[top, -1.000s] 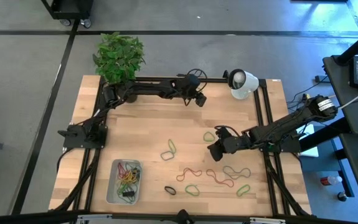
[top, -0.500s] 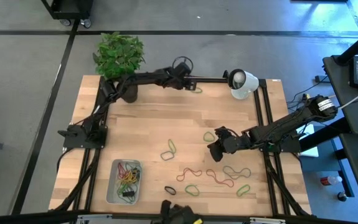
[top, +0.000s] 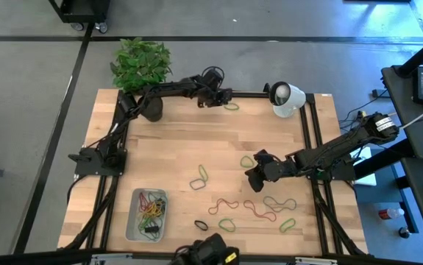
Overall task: Pick and place rubber bands into bin
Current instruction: Put the green rubber band into the bin
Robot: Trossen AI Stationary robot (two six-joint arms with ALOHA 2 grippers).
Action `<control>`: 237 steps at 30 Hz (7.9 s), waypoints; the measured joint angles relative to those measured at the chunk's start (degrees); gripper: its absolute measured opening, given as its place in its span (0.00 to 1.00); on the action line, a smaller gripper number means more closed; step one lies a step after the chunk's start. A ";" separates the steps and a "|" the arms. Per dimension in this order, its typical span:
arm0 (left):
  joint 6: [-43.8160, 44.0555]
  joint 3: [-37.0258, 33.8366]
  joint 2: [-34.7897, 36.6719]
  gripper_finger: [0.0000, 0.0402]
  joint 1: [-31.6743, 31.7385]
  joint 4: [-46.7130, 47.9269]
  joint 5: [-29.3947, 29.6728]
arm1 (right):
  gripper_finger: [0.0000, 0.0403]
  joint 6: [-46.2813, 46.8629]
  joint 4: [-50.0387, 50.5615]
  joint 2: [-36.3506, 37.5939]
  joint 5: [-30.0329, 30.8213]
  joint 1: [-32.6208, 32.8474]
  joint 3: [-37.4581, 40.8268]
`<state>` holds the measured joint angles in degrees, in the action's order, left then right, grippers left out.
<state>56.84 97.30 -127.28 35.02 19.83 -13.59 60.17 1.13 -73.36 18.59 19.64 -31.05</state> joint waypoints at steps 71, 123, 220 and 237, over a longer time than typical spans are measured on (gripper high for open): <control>15.01 -10.78 13.16 0.01 -42.65 33.00 23.75 | 0.02 -14.00 0.49 -0.02 -3.67 12.85 -0.02; 30.81 -34.70 34.39 0.02 -82.29 42.17 18.53 | 0.02 -9.23 -20.39 -0.15 3.52 6.75 -0.51; -8.14 -68.37 95.92 0.01 -46.75 25.16 36.46 | 0.34 -24.72 47.86 -48.65 -33.95 -44.57 -56.75; -6.07 -68.35 95.93 0.01 -46.75 24.92 35.95 | 0.21 -29.59 43.90 -47.91 -18.61 -37.99 -51.52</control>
<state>50.77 28.95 -31.35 -11.73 44.75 22.36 30.58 45.02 -121.27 -0.02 -18.35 -82.56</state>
